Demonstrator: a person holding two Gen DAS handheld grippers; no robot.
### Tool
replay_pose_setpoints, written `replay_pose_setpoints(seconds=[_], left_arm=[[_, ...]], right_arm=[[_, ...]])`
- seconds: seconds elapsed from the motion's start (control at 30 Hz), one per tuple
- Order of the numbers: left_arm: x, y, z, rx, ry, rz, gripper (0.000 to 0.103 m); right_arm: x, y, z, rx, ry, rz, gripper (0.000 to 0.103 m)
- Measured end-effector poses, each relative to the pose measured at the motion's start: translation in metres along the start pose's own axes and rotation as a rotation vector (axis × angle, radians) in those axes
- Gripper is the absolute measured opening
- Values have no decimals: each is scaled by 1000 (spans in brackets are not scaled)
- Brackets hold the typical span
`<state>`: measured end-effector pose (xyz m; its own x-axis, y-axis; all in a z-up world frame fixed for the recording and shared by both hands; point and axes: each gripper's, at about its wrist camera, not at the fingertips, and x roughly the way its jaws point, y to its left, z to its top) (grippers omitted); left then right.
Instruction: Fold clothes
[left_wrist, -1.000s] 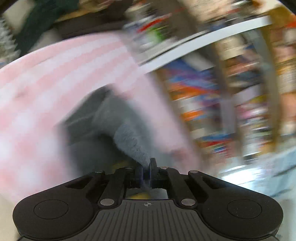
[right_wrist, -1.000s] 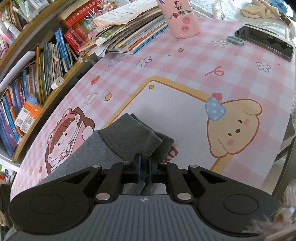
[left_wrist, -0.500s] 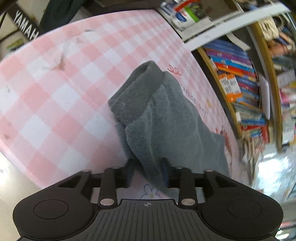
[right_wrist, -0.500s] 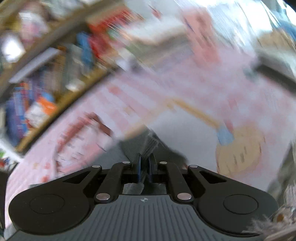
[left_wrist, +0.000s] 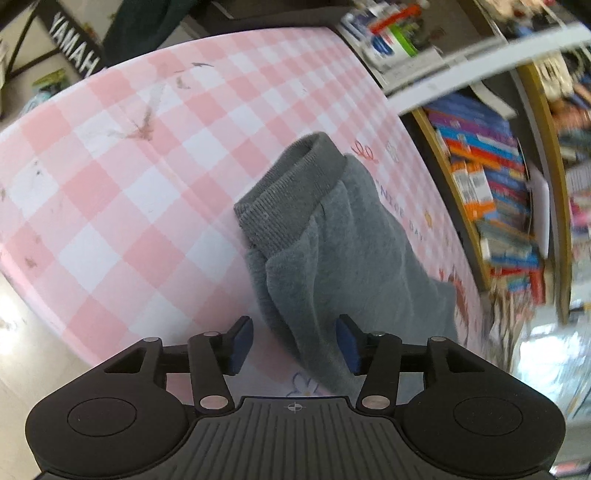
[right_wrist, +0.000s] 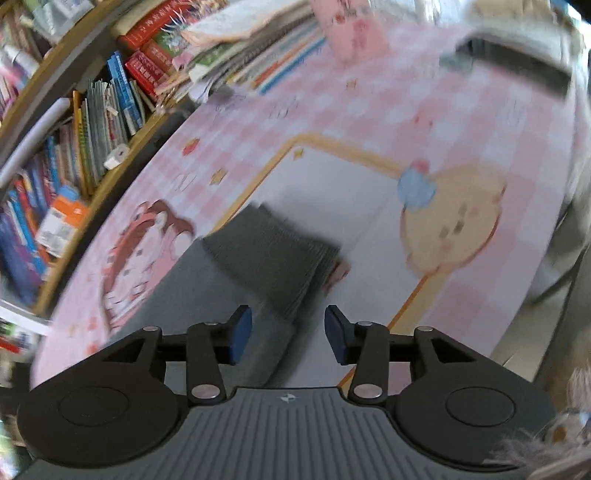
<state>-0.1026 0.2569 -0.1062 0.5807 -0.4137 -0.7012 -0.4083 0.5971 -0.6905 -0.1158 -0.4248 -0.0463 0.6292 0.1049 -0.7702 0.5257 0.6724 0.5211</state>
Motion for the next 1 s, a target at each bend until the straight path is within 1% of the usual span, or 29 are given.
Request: replay_pose_setpoints(seconds=[0.03,0.1,0.13,0.17,0.2,0.23,0.27,0.3,0.33,0.37,0.43,0.5,0.6,0.63,0.67,0.7,0.73,0.8,0.87,0.9,1.0], left_arm=[[2,1,1,-41,-14,-6,49],[7,4,4,-132,-34,-27,48],[10,4,5,-169,-37,-38,45],[13,3,7,-187,-37,-44,45],[16,1,9,-189,-37,-46,45],[20,-2,11,-186,-36,-38,36],[24,-5,12,-179,-36,-25,26],[28,-7,15,-174,-38,-22,22],[33,-9,18,-165,-46,-27,17],[38,-13,22,-152,-58,-33,14],[41,-27,33,-111,-87,-56,12],[32,-52,44,-35,-133,-133,11],[3,-89,47,89,-221,-330,10],[-7,-94,45,121,-254,-372,10],[-15,-94,43,131,-283,-384,10],[-17,-88,43,107,-300,-369,10],[-14,-75,44,64,-297,-324,10],[1,-44,46,-23,-260,-203,10],[17,-21,43,-87,-208,-93,10],[22,-13,41,-101,-197,-65,10],[22,-14,36,-97,-208,-69,11]], right_arm=[[1,2,-2,10,9,16,42],[5,10,-4,5,19,17,40],[8,13,-5,1,28,11,39],[11,16,-6,0,38,1,35],[15,17,-7,-3,47,-11,28],[20,18,-7,-6,53,-24,25],[24,20,-7,-11,54,-29,18],[28,22,-5,-17,50,-24,14],[31,24,-4,-23,45,-18,11],[35,27,-2,-28,41,-10,10],[41,36,2,-37,31,16,8],[46,45,7,-47,19,41,8],[49,57,9,-64,3,81,8],[50,59,7,-71,5,83,8],[52,59,5,-78,10,79,8],[53,59,3,-85,15,75,8],[55,60,0,-92,20,71,8],[58,57,-4,-93,26,63,8],[60,55,-6,-93,27,62,8],[61,54,-8,-93,27,62,8],[62,59,-9,-126,23,45,8]])
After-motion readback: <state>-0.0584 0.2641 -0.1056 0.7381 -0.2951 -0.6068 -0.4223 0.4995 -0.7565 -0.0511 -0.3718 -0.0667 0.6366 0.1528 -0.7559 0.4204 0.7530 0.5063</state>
